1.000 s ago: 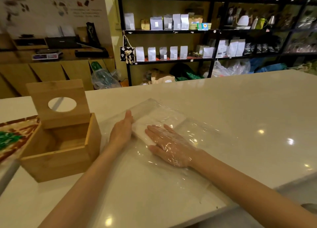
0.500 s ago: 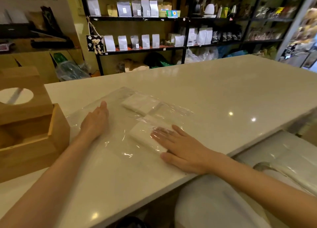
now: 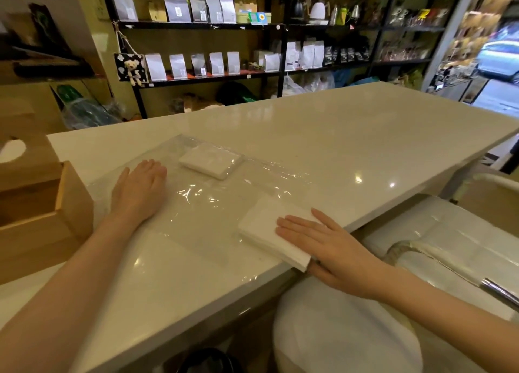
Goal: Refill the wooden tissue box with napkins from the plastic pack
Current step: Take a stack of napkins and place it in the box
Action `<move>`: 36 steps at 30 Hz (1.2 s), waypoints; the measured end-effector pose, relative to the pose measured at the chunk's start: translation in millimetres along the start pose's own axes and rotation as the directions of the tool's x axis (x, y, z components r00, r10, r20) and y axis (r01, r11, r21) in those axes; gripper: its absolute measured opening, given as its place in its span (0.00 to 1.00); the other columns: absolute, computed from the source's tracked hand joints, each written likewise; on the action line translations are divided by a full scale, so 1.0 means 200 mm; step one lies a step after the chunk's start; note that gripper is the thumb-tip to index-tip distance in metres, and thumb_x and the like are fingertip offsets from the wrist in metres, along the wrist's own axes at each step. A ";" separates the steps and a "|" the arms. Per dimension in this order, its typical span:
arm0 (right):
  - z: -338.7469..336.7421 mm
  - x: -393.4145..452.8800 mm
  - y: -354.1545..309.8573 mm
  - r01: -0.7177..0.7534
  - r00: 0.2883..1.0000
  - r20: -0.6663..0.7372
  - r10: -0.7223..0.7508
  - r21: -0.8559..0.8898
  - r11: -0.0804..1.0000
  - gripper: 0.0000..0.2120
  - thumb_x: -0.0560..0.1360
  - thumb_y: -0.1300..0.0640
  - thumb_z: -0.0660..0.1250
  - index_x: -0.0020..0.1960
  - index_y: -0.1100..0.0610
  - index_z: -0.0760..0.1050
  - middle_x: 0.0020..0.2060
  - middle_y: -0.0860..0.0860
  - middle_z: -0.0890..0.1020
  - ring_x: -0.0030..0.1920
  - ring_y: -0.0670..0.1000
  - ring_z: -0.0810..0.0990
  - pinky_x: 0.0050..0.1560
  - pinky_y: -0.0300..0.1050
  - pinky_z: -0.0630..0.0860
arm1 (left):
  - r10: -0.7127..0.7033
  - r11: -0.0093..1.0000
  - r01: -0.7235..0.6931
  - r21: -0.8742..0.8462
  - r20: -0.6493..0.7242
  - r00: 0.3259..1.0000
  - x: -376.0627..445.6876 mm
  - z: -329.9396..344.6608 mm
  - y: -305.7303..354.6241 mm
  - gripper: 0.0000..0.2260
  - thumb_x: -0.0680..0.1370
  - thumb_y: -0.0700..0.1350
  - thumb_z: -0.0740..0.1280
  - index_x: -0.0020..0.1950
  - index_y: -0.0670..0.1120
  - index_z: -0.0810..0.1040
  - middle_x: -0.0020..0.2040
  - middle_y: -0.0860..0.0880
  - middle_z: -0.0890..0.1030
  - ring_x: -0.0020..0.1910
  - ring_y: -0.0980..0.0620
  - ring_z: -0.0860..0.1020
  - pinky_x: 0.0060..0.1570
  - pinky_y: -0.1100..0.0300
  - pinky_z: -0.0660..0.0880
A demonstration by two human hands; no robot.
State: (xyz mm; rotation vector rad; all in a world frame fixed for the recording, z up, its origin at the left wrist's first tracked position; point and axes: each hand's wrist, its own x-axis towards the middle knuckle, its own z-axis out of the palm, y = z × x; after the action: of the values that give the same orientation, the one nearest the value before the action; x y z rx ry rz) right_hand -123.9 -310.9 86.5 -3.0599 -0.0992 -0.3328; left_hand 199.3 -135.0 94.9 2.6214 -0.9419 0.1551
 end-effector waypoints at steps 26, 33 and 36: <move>-0.37 0.93 -0.19 -0.206 0.905 0.113 0.409 0.960 0.189 0.06 0.75 0.57 0.62 0.46 0.57 0.76 0.46 0.56 0.79 0.49 0.54 0.78 0.53 0.49 0.74 | 0.075 0.480 0.298 -0.825 0.377 0.923 -0.46 -0.52 0.21 0.22 0.80 0.50 0.52 0.44 0.42 0.83 0.40 0.44 0.86 0.39 0.48 0.84 0.37 0.61 0.79; -0.36 1.08 -0.42 0.149 0.987 -0.107 -0.124 0.896 0.417 0.10 0.76 0.54 0.62 0.51 0.38 0.73 0.45 0.36 0.81 0.49 0.36 0.78 0.47 0.30 0.75 | -0.145 0.075 0.487 -0.870 0.473 0.869 -0.51 -0.62 -0.02 0.36 0.76 0.63 0.46 0.45 0.37 0.83 0.39 0.40 0.85 0.34 0.47 0.82 0.39 0.57 0.75; -0.34 1.09 -0.45 0.385 0.904 -0.152 -0.399 0.695 0.607 0.15 0.74 0.45 0.59 0.59 0.34 0.67 0.55 0.30 0.75 0.58 0.35 0.72 0.55 0.31 0.71 | -0.225 -0.083 0.437 -0.895 0.444 0.867 -0.54 -0.66 -0.10 0.34 0.73 0.66 0.48 0.44 0.43 0.85 0.44 0.40 0.85 0.39 0.45 0.83 0.46 0.52 0.76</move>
State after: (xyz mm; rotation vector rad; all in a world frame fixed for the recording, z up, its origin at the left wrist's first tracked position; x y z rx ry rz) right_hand 68.4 -212.6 205.6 -2.2206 -0.7329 -0.2095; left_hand 129.5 -8.7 188.8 1.2838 -0.1032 -0.6729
